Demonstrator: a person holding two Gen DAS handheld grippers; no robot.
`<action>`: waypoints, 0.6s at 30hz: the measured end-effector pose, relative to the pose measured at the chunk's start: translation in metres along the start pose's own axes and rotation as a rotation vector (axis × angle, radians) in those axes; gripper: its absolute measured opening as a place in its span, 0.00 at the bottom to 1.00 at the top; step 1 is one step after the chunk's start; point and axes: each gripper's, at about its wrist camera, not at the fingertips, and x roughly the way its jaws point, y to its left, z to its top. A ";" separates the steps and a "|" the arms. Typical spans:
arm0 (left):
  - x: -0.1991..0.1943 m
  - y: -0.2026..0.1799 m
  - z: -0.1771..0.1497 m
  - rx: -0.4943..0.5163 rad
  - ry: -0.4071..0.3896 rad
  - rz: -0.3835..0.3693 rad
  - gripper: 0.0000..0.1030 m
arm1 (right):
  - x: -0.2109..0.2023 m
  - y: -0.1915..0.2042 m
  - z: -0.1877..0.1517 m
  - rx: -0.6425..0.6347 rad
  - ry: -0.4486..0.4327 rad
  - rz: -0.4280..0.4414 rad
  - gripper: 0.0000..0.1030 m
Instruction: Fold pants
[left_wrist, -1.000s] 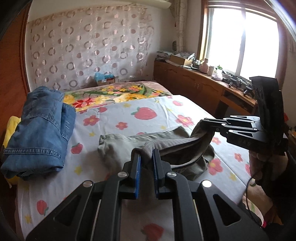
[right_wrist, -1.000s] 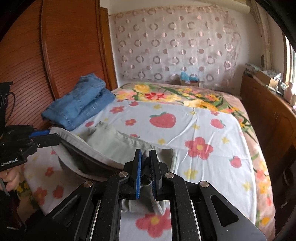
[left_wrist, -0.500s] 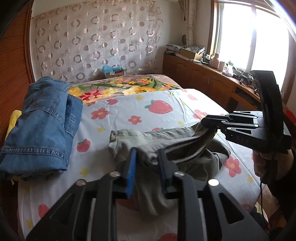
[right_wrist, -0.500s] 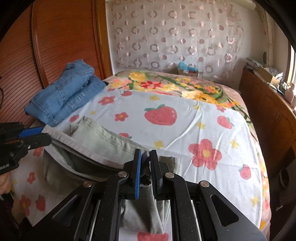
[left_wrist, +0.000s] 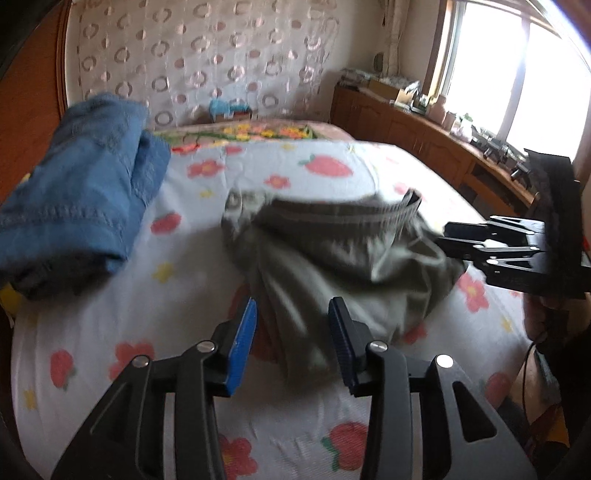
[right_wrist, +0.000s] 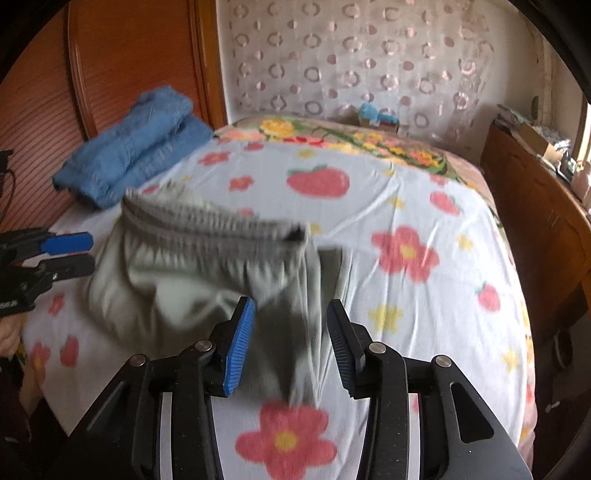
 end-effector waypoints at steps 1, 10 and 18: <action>0.003 0.000 -0.002 0.000 0.009 0.001 0.38 | 0.000 0.000 -0.005 0.002 0.006 0.002 0.40; 0.012 0.002 -0.008 -0.002 0.023 -0.012 0.40 | -0.012 -0.009 -0.027 0.025 0.016 0.028 0.40; 0.012 0.006 -0.010 -0.005 0.009 -0.026 0.43 | -0.010 -0.014 -0.030 0.041 0.026 0.061 0.29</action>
